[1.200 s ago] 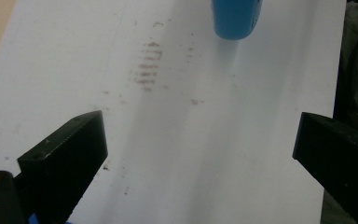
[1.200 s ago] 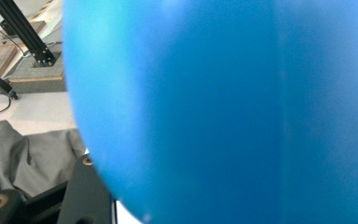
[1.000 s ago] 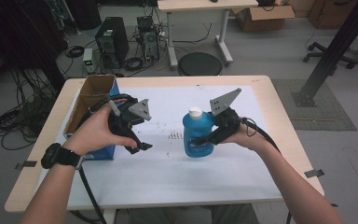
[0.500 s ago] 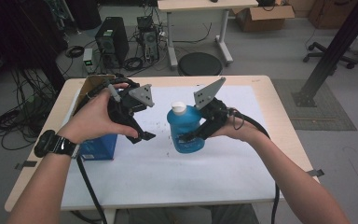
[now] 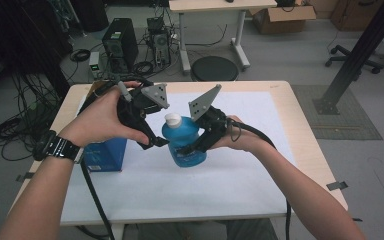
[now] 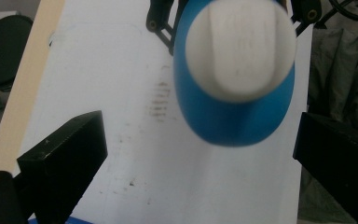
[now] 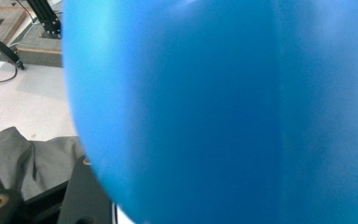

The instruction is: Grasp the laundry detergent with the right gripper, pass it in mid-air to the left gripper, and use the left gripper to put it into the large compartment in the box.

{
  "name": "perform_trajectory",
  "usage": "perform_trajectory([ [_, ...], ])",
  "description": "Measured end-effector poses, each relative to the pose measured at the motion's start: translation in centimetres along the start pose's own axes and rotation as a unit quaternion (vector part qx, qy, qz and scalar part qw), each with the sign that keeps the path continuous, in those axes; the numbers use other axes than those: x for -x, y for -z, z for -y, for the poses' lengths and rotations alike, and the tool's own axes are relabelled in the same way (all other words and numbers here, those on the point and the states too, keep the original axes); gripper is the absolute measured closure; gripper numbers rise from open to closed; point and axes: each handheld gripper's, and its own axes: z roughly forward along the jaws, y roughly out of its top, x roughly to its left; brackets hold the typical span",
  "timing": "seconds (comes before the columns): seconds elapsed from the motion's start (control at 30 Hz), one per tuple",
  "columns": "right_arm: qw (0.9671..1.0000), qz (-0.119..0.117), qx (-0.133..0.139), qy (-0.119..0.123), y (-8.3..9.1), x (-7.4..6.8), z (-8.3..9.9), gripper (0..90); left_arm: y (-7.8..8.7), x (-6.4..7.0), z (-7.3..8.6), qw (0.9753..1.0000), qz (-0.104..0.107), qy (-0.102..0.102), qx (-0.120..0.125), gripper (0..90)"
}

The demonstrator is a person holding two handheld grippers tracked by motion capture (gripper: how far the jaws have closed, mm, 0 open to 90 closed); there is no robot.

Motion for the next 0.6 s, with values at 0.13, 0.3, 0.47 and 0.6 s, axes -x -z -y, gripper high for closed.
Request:
perform_trajectory([
  [0.13, 1.0000, 0.001, 0.000, 0.002, -0.3, 0.0, -0.2, 42.8, -0.2, 0.1, -0.5, 0.9999, 0.004, -0.006, -0.009, 3.4],
  [0.3, 1.0000, -0.001, 0.000, 0.004, -0.8, -0.1, -0.4, 42.8, -0.8, 0.2, -1.3, 0.9995, 0.007, -0.012, -0.027, 3.4],
  [0.47, 1.0000, -0.001, 0.004, 0.004, -0.9, -0.1, -0.3, 42.8, -1.2, 0.3, -1.8, 0.9990, 0.009, -0.015, -0.041, 4.3],
  [0.6, 1.0000, -0.001, 0.005, 0.002, -0.9, -0.1, -0.2, 42.8, -1.4, 0.3, -2.2, 0.9988, 0.010, -0.015, -0.046, 5.3],
])
